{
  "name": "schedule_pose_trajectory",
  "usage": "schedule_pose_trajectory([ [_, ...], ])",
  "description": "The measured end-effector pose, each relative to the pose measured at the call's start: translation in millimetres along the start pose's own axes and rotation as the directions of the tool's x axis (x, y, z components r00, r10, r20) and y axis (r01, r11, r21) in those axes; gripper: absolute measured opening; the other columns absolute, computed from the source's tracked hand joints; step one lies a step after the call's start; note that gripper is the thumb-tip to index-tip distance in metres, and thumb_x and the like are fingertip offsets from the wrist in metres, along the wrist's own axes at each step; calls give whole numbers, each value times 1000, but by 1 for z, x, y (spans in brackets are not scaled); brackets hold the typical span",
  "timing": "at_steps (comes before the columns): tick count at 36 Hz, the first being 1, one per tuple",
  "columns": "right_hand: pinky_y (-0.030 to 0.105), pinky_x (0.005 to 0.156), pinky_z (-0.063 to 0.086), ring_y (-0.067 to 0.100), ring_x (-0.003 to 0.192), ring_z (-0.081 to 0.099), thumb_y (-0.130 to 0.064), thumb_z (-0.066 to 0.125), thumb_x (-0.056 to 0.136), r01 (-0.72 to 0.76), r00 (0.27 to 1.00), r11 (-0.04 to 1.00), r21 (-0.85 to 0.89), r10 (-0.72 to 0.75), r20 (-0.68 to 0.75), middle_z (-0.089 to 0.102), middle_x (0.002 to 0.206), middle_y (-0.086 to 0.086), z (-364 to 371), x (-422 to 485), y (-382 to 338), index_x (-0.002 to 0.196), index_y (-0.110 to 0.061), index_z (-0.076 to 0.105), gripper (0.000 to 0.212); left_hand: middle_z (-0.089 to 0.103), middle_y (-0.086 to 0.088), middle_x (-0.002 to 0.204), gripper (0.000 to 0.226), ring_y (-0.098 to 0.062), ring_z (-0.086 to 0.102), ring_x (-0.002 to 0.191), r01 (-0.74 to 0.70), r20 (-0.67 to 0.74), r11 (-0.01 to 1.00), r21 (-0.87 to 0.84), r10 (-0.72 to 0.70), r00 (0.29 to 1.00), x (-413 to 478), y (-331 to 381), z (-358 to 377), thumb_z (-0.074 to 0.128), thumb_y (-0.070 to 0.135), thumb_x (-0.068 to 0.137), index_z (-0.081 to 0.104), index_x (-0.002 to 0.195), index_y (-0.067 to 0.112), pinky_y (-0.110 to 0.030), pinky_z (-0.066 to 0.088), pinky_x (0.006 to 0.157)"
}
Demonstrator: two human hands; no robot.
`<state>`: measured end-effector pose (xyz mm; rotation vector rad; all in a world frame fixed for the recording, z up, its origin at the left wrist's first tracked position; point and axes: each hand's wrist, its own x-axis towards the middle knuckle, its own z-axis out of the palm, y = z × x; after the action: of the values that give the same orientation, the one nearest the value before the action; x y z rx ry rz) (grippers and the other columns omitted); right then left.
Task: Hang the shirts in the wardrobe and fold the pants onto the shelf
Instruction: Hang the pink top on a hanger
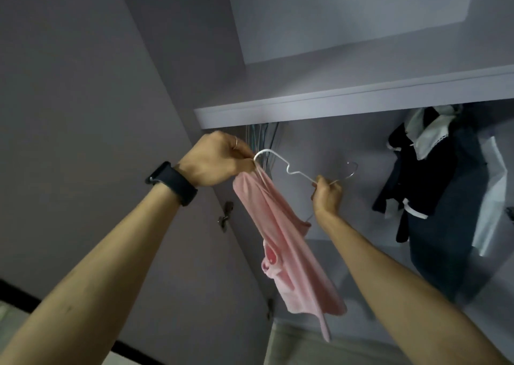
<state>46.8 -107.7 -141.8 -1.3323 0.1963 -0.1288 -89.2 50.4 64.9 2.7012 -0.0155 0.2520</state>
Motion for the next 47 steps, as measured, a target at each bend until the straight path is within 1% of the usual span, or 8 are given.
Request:
schedule_pose_trajectory([
  [7,37,55,30,22,54,34,-38,45,71,431,902,770,-471,-365,228,24,60,17,-31,9,-3,46,-14,35,37,65,22,76,13,-7,63,79,193,-60,959,209,-184,981,-11,-43,6,72,36,82,68,71,40,-18,47,69],
  [14,36,58,37,42,62,52,-37,52,77,580,812,439,-686,-381,442,53,56,20,-33,7,-32,52,-8,38,41,59,10,81,25,-22,52,71,162,-160,820,549,-87,983,3,-32,36,52,53,82,68,96,41,-29,36,60],
  [18,30,53,29,32,53,33,-46,41,71,666,732,447,-597,-548,405,35,44,8,-23,8,-79,49,-12,31,43,69,8,93,26,-23,63,83,198,-29,907,372,-202,979,11,-30,59,57,59,82,67,90,37,-32,50,70],
  [23,32,60,39,43,72,58,-37,50,85,717,696,168,-677,-232,679,62,68,18,-17,7,-94,53,-10,44,42,70,15,105,9,-11,63,100,161,101,987,-26,-158,982,17,-25,79,69,40,81,71,90,41,-23,44,85],
  [29,28,54,37,15,48,40,-42,62,94,685,718,423,-593,-252,649,40,44,-1,-23,-4,-112,53,-10,41,56,71,10,97,19,-8,66,92,116,109,962,-246,-92,990,24,3,127,72,29,85,68,104,28,-25,53,84],
  [33,9,72,43,-3,73,62,-30,71,92,632,717,629,-453,-250,651,70,80,-15,-64,4,-114,85,-22,71,11,69,4,76,25,-9,61,71,84,1,942,-325,-89,996,25,4,139,64,43,95,71,83,22,-24,44,69],
  [37,34,101,47,14,106,65,-56,55,95,492,851,500,-713,-103,515,72,110,-6,-135,37,-99,105,-28,72,34,75,2,88,24,-13,69,88,111,-22,889,-444,-135,991,19,-11,142,65,40,96,72,86,19,-32,53,87],
  [47,26,63,41,3,60,43,-42,54,101,504,831,587,-634,-128,542,50,60,-9,-157,17,-36,75,-22,58,33,73,4,82,29,-17,67,80,80,-9,948,-308,-87,996,24,-4,156,59,42,99,67,82,20,-33,54,80],
])
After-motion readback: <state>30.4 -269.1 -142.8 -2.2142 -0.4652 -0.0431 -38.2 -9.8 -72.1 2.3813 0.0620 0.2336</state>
